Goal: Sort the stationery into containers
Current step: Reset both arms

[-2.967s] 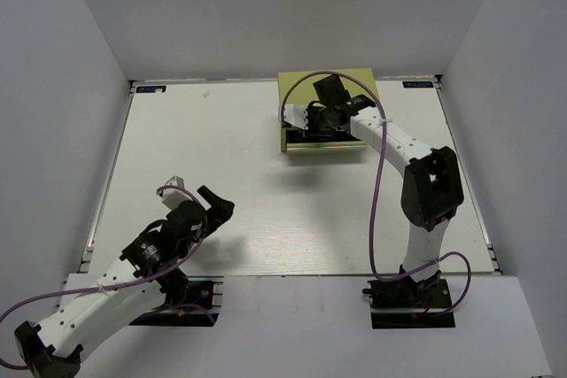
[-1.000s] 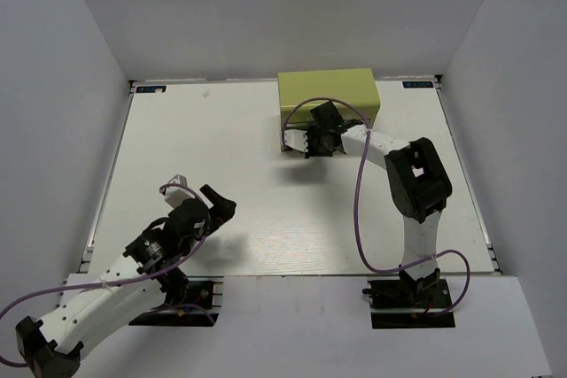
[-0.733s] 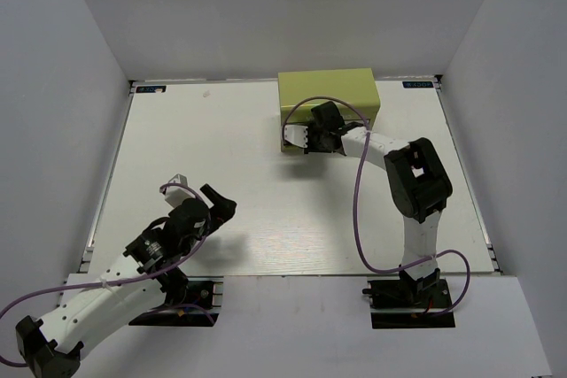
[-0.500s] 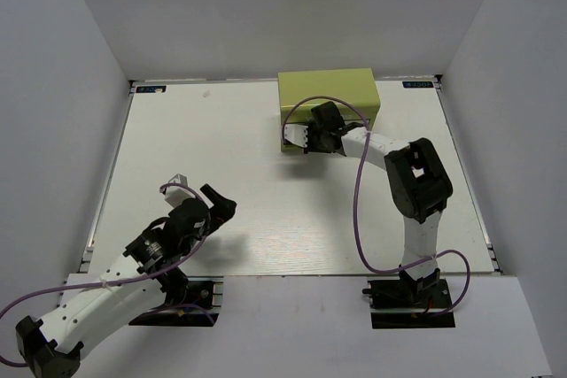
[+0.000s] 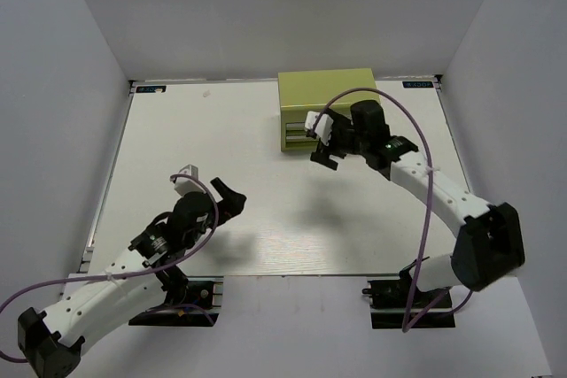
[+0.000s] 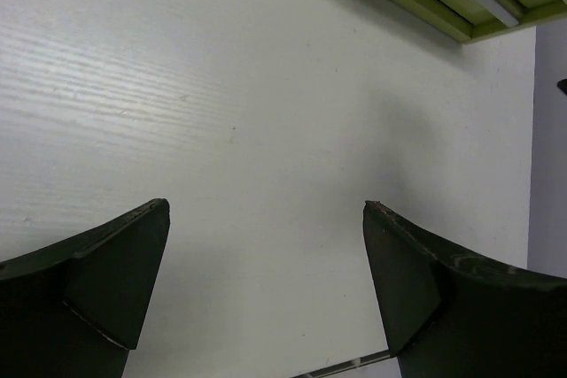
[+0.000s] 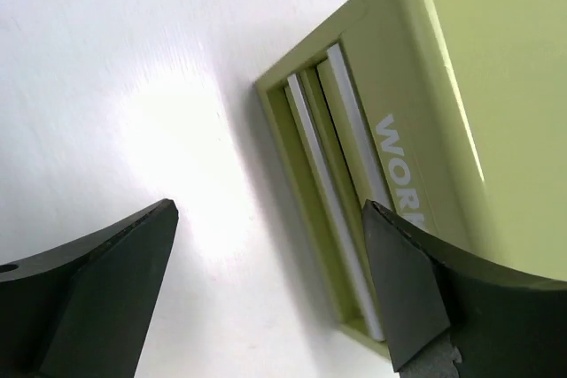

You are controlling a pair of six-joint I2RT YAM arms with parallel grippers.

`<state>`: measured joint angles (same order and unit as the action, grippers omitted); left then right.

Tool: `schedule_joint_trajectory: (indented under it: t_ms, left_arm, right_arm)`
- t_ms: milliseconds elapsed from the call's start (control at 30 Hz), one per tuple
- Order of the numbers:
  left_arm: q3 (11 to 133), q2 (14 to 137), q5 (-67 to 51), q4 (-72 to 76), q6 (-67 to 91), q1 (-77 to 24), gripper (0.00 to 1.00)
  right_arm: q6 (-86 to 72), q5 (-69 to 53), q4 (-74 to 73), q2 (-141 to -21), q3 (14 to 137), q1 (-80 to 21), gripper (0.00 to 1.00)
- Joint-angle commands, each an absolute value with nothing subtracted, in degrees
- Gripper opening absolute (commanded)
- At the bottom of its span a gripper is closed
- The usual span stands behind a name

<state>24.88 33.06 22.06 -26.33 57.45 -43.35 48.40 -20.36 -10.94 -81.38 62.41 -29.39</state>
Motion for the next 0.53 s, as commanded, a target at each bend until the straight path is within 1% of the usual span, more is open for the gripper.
schedule_joint_trajectory:
  t_ms: [0, 67, 100, 167, 300, 500]
  left_arm:
    - [29.0, 36.6, 18.6, -18.6, 49.6, -43.5, 1.0]
    - [31.1, 40.7, 16.7, -16.3, 47.4, -43.5, 1.0]
    - [31.9, 42.0, 16.0, -15.6, 46.2, -43.5, 1.0]
    - [34.5, 45.9, 13.0, -14.0, 42.3, -43.5, 1.0]
    - [38.7, 50.9, 8.6, -13.4, 36.8, -43.5, 1.0]
    - [40.7, 53.8, 5.5, -11.7, 34.7, -43.5, 1.0]
  right_arm:
    - [30.5, -23.7, -9.0, -78.1, 62.0, -27.9, 0.9]
    - [15.2, -20.0, -6.0, -76.4, 62.0, -26.9, 0.9]
    - [10.6, -17.3, -6.1, -76.1, 62.5, -27.0, 0.9]
    - [6.2, -13.3, -7.0, -74.4, 63.2, -26.8, 0.9]
    - [5.7, -5.1, -6.1, -68.5, 60.6, -26.5, 0.9]
    - [7.8, -0.3, -2.0, -60.5, 49.8, -25.8, 0.9]
